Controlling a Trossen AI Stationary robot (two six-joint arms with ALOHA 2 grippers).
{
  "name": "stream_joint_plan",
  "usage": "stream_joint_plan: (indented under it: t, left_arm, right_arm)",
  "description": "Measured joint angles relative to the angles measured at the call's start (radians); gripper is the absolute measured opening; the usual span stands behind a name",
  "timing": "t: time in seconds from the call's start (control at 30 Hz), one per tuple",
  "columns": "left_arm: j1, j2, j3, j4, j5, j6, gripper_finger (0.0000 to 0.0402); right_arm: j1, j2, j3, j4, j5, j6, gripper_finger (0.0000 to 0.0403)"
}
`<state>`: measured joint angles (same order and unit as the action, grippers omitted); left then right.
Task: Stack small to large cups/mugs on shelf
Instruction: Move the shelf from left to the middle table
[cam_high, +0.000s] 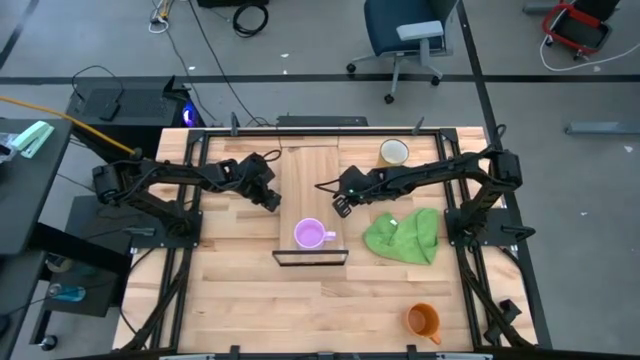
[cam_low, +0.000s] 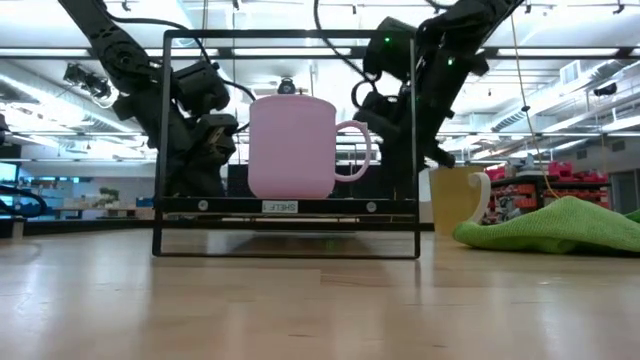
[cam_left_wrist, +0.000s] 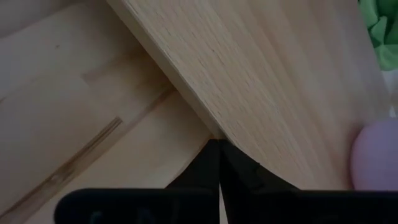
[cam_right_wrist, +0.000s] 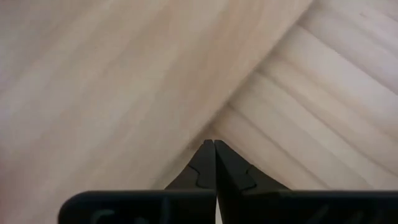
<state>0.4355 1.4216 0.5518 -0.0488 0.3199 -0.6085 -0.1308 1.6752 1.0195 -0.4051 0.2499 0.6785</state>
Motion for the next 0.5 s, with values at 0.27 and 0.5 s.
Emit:
stream_joint_plan:
  t: [0.27, 0.5]
  left_arm:
    - [0.000, 0.065, 0.067, 0.000, 0.002, 0.013, 0.0009]
    - [-0.008, 0.180, 0.142, -0.008, 0.009, 0.040, 0.0019]
  right_arm:
    - [0.001, 0.009, -0.002, -0.017, 0.004, 0.000, 0.0000]
    - [0.003, 0.006, -0.002, -0.064, 0.039, -0.006, 0.0000]
